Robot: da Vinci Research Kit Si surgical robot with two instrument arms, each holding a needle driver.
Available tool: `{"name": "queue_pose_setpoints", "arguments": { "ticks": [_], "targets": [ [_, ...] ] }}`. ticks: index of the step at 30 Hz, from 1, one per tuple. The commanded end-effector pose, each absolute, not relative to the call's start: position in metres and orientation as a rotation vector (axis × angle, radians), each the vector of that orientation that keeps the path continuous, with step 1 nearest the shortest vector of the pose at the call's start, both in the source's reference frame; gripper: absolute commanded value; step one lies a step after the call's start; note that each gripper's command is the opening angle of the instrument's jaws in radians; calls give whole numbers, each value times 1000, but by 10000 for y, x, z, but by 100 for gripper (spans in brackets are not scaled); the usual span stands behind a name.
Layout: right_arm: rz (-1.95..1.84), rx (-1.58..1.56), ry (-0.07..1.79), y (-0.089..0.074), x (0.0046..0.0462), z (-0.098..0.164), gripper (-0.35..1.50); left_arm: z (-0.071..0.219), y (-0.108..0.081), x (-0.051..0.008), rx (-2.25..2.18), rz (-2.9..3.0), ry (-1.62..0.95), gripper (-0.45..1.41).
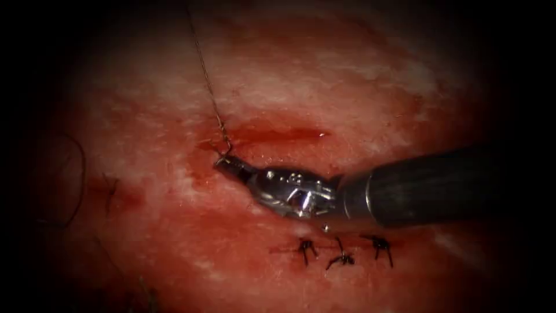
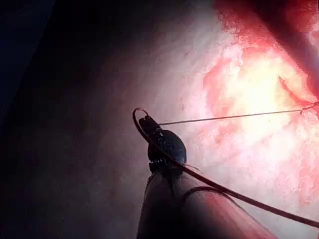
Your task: Wound Closure
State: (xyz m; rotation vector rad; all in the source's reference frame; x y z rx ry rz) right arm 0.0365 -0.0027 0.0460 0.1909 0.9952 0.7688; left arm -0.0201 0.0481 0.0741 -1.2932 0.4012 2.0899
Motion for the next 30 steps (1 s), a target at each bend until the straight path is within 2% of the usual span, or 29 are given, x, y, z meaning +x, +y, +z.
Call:
{"name": "queue_pose_setpoints", "arguments": {
  "ticks": [1, 13, 20, 30],
  "targets": [
    [739, 196, 1000, -40, 370, 467, -35, 748, 484, -207, -1293, 2089, 400, -45],
    [650, 183, 1011, -49, 351, 468, -35, 756, 493, -201, -1282, 2089, 413, -45],
    [333, 181, 1122, -38, 347, 470, -35, 756, 490, -199, -1286, 2088, 418, -45],
    [197, 146, 1163, -30, 372, 474, -35, 752, 504, -197, -1280, 2091, 408, -45]
  ]
}}
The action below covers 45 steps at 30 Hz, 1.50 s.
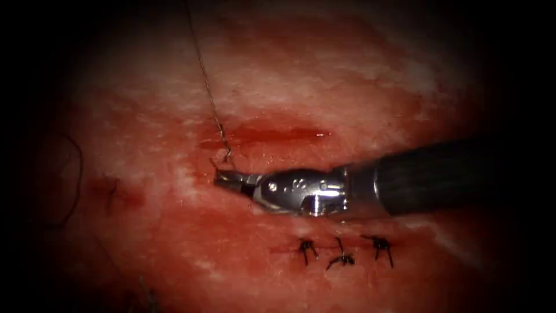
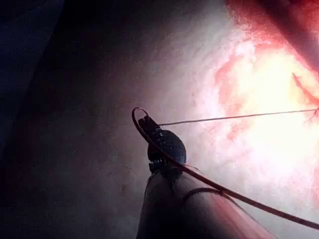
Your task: Wound Closure
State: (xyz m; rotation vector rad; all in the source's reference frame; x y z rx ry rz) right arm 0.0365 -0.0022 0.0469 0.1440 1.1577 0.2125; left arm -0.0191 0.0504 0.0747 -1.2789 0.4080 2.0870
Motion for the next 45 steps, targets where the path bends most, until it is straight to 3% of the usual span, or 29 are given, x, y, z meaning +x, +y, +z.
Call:
{"name": "queue_pose_setpoints", "arguments": {
  "ticks": [1, 8, 39, 45],
  "targets": [
    [147, 151, 1181, -33, 371, 475, -35, 752, 506, -197, -1279, 2090, 407, -45],
    [-57, 219, 1245, -44, 368, 466, -35, 754, 507, -197, -1280, 2091, 409, -45],
    [104, 202, 1158, -57, 372, 483, -35, 761, 509, -199, -1258, 2100, 442, -45],
    [276, 125, 1173, -28, 359, 462, 94, 745, 483, -208, -1301, 2068, 367, -45]
  ]
}}
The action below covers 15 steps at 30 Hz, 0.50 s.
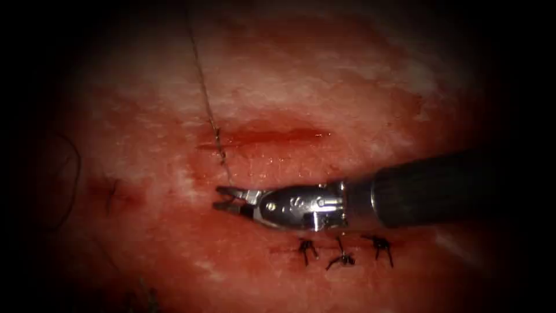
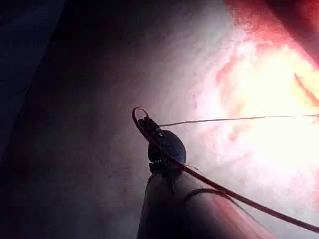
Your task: Wound Closure
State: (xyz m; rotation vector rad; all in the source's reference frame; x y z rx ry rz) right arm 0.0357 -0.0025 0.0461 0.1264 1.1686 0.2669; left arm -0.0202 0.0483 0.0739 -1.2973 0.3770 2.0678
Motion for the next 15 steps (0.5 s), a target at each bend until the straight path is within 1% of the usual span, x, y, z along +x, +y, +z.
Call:
{"name": "queue_pose_setpoints", "arguments": {
  "ticks": [1, 2, 6, 7, 10, 12, 15],
  "targets": [
    [291, 119, 1178, -25, 357, 458, 108, 741, 477, -210, -1310, 2056, 343, -45],
    [308, 119, 1179, -22, 354, 455, 114, 735, 468, -213, -1317, 2038, 314, -45],
    [347, 133, 1177, -16, 340, 445, 131, 713, 432, -228, -1330, 2033, 220, -45],
    [356, 146, 1178, -16, 338, 444, 133, 707, 422, -232, -1330, 2041, 206, -45],
    [341, 186, 1188, -19, 331, 441, 133, 689, 387, -247, -1331, 2059, 148, -45],
    [336, 227, 1194, -19, 328, 438, 130, 674, 362, -258, -1340, 2063, 109, -45],
    [387, 268, 1186, -11, 325, 431, 119, 652, 328, -272, -1360, 2066, 63, -45]
  ]
}}
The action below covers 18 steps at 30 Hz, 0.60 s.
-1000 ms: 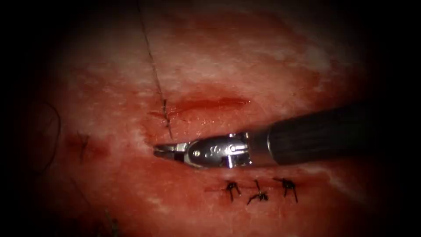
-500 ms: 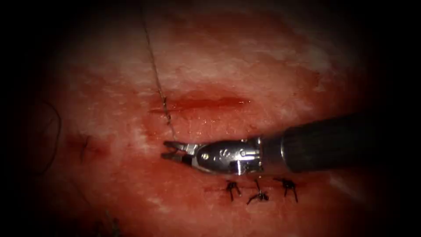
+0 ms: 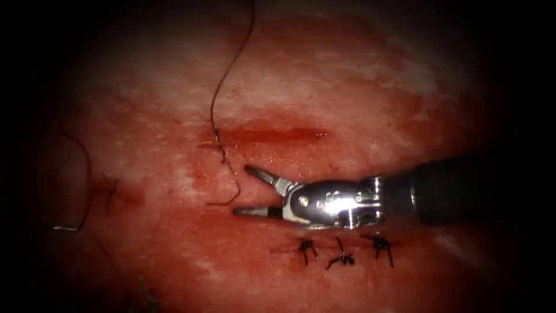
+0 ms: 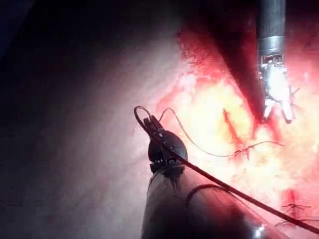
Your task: Wound Closure
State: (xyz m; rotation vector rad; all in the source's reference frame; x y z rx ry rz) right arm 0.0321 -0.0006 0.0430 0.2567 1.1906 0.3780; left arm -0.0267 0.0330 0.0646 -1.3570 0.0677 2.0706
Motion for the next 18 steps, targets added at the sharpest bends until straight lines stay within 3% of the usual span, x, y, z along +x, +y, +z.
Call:
{"name": "queue_pose_setpoints", "arguments": {
  "ticks": [1, 5, 10, 18],
  "targets": [
    [408, 280, 1185, -6, 326, 429, 118, 645, 318, -276, -1368, 2068, 55, -45],
    [478, 296, 1199, 13, 328, 423, 104, 623, 272, -288, -1417, 2068, 15, -45],
    [546, 282, 1189, 41, 337, 438, 71, 615, 207, -296, -1458, 2074, -55, -45],
    [639, 301, 1215, 85, 358, 484, 56, 634, 137, -297, -1475, 2121, -122, -45]
  ]
}}
